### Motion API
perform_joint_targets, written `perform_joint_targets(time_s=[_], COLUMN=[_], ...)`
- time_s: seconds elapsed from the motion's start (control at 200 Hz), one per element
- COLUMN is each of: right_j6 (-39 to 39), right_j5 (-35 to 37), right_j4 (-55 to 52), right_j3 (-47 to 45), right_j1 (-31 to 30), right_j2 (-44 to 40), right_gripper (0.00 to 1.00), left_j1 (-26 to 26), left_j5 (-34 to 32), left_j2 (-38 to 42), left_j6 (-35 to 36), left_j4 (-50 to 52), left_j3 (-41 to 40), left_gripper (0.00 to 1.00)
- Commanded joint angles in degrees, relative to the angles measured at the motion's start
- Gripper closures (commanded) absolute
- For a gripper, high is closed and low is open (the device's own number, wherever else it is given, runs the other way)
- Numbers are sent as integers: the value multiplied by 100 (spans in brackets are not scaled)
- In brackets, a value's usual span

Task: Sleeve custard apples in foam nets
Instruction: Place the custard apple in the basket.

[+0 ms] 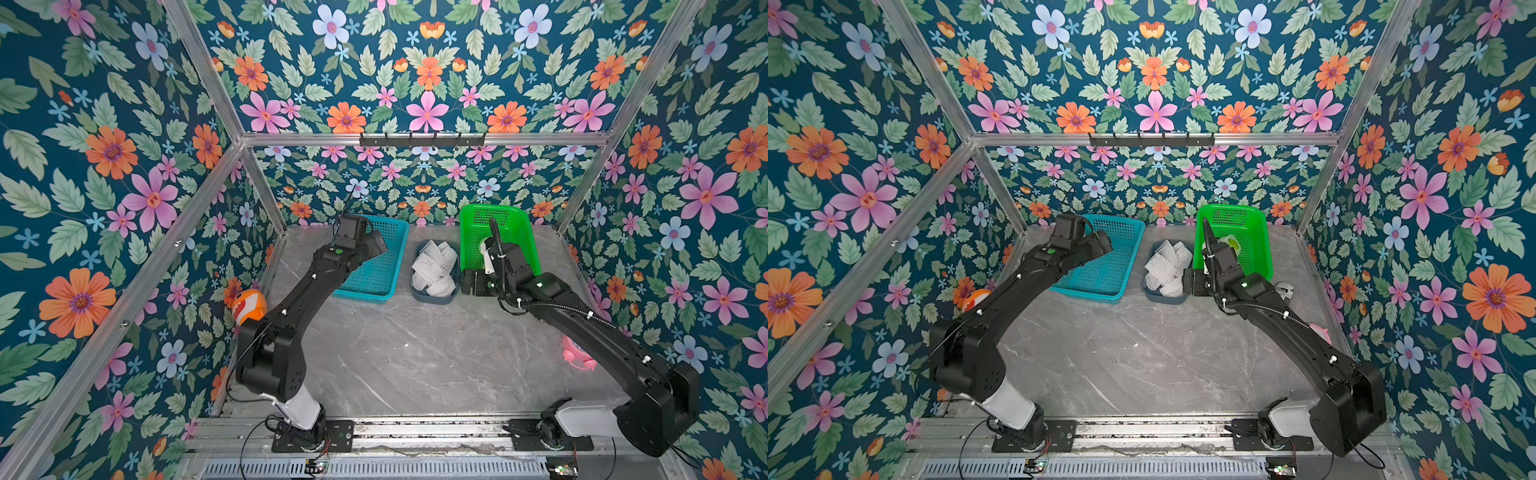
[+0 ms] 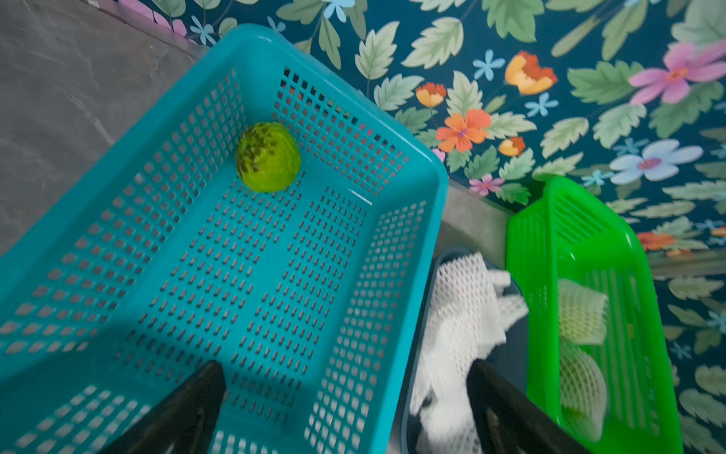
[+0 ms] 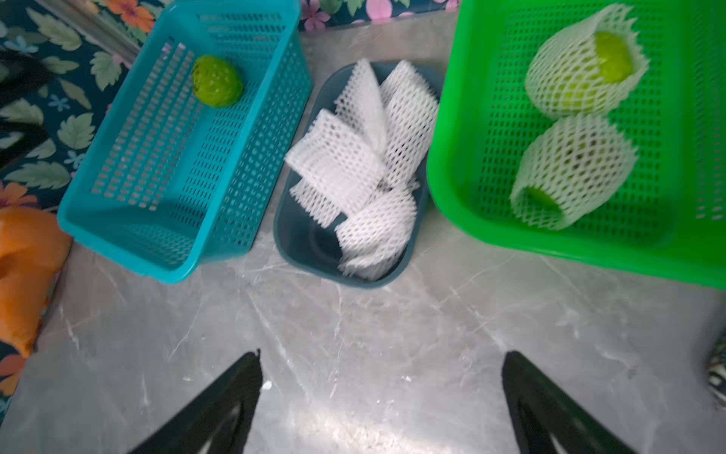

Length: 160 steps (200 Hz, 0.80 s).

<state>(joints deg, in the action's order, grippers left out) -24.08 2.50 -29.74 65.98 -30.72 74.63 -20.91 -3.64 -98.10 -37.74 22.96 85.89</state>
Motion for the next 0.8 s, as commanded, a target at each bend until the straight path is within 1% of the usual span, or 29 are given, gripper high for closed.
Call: perform_joint_targets(time_s=[0.0, 0.115, 0.215, 0.315, 0.36, 0.48, 0.62, 0.795], right_j6=[-506, -840, -894, -936, -941, -942, -940, -982], right_j5=[119, 18, 75, 134, 143, 211, 190, 134], right_j4=[449, 654, 618, 546, 541, 440, 386, 360], right_j3=[-421, -959, -1180, -1379, -1458, -1568, -1662, -1786], right_j1=[-118, -211, -317, -347, -347, -347, -347, -347], right_j2=[-380, -855, -1167, -1465, -1615, -1926, -2104, -2295], right_gripper=[4, 5, 5, 5, 5, 5, 5, 5], left_j1=[22, 84, 164, 207, 258, 347, 377, 413], left_j5=[-684, -1029, -1327, -1569, -1531, -1456, -1541, -1609], left_j2=[-603, -1322, -1900, -2318, -2502, -2869, -3213, -3417], left_j6=[-515, -962, -1270, -1518, -1678, -1943, -1974, -1922], left_j4=[492, 555, 800, 874, 935, 895, 905, 605], left_j3=[625, 1311, 1917, 2255, 2403, 2575, 2865, 2934], left_gripper=[1, 2, 2, 2, 2, 2, 2, 1])
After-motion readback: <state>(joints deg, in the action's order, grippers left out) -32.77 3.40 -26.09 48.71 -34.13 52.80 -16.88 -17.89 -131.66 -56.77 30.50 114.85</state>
